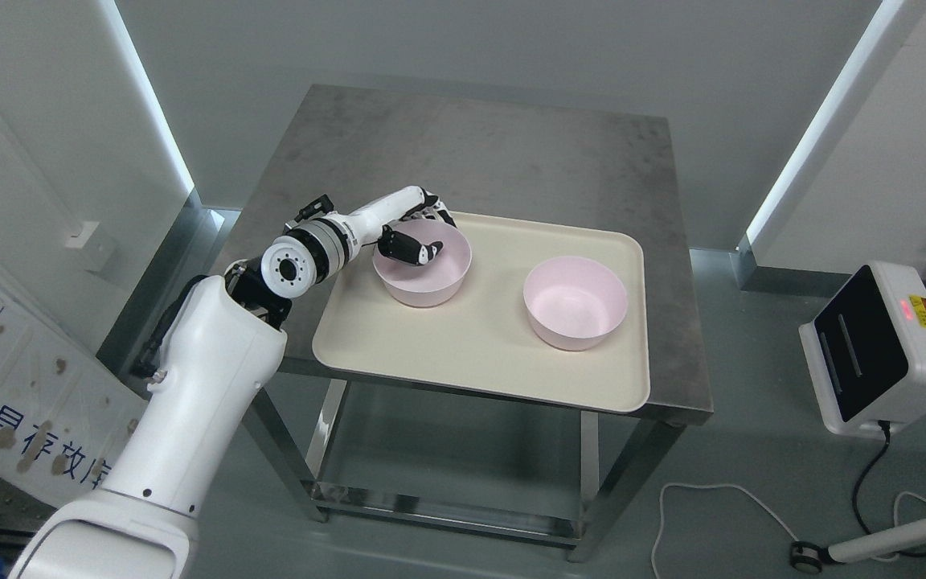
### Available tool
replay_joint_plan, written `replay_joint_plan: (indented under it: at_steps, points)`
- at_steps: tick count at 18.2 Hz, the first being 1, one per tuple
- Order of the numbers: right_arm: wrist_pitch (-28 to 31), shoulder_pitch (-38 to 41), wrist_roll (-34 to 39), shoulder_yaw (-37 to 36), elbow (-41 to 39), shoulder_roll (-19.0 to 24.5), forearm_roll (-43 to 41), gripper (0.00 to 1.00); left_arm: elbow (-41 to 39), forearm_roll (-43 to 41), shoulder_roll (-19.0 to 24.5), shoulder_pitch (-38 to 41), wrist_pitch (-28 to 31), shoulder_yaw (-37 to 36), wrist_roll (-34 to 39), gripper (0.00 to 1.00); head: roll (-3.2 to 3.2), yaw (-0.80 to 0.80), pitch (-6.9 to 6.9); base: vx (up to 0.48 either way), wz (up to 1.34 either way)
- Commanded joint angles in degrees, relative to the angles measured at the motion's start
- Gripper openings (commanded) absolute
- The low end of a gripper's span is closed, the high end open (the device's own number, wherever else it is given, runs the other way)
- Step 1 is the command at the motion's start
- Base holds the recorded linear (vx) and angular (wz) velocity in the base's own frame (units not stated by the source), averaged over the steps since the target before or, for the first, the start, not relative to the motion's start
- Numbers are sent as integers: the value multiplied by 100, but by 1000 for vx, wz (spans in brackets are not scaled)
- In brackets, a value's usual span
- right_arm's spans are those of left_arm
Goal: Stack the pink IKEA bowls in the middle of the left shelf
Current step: 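Grasp the rim of the nearer pink bowl with the left hand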
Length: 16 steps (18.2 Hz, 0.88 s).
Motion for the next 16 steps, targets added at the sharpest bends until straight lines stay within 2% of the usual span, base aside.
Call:
replay_joint_plan:
  at_steps: [1,4,10,16]
  points:
    - [4,1,-4,-53,0,-100,44,100,223,-136,-68,-25,-105,171,50,6,0,0,0,0,0]
    - [4,1,-4,-53,0,-100,44,100,223,-144,-68,-26,-315,277,103,1,0,0,0,0,0]
    - [4,1,-4,-53,0,-100,44,100,56,-92,-357,-148,-369,813,227,0,0,0,0,0,0]
    - [4,1,-4,-53,0,-100,44,100,-480,-57,-372,-429,-298,1006,-81,0,0,0,0,0,0]
